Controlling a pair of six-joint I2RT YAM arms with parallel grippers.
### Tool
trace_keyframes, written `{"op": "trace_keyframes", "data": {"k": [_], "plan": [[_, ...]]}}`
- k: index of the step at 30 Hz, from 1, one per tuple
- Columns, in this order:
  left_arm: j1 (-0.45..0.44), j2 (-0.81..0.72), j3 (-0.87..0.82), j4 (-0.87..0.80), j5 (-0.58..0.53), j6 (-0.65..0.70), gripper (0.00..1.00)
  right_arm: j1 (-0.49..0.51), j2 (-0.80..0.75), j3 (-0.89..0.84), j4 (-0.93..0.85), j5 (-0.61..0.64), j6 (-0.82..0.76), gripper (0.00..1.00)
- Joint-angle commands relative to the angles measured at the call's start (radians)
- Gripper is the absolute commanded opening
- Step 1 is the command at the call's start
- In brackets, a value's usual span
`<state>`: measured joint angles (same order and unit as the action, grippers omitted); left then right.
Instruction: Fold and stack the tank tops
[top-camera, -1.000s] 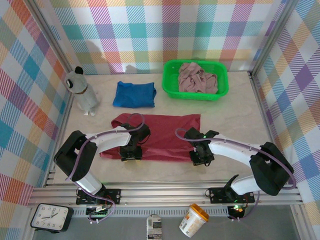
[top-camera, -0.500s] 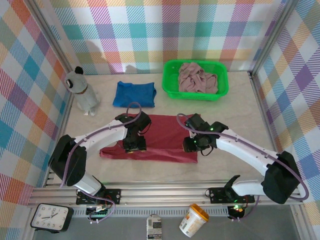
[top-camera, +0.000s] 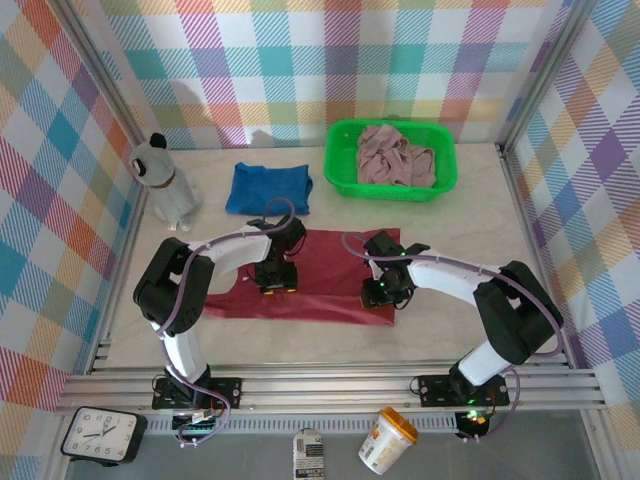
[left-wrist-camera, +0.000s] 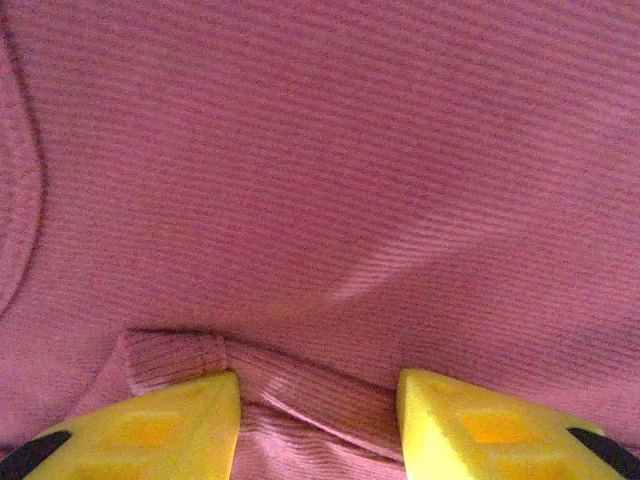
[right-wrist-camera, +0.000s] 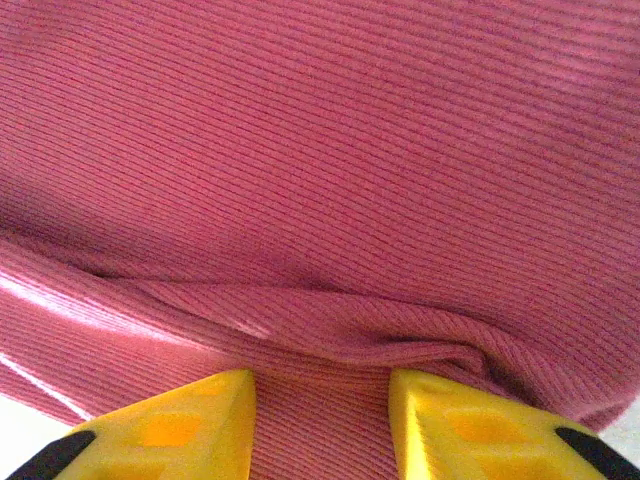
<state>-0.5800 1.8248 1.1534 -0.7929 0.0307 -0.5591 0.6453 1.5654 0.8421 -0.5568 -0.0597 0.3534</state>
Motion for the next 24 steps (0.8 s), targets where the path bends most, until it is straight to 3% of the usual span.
{"op": "trace_keyframes", "data": {"k": [1, 7, 16, 20, 24], "plan": [[0.003, 0.075, -0.009, 0.000, 0.051, 0.029, 0.45, -0.004, 0.019, -0.021, -0.019, -0.036, -0.011, 0.41], [-0.048, 0.045, -0.055, -0.045, 0.091, 0.006, 0.45, -0.006, -0.035, -0.091, -0.077, -0.050, 0.053, 0.41], [-0.146, -0.051, -0.109, -0.029, 0.163, -0.099, 0.46, -0.031, -0.195, -0.145, -0.165, 0.048, 0.100, 0.48], [-0.145, -0.079, -0.011, -0.115, 0.093, -0.065, 0.48, -0.098, -0.286, -0.081, -0.156, 0.067, 0.043, 0.55], [-0.084, -0.033, 0.133, -0.176, 0.021, 0.026, 0.50, -0.200, -0.318, -0.018, -0.066, 0.091, -0.060, 0.68]]}}
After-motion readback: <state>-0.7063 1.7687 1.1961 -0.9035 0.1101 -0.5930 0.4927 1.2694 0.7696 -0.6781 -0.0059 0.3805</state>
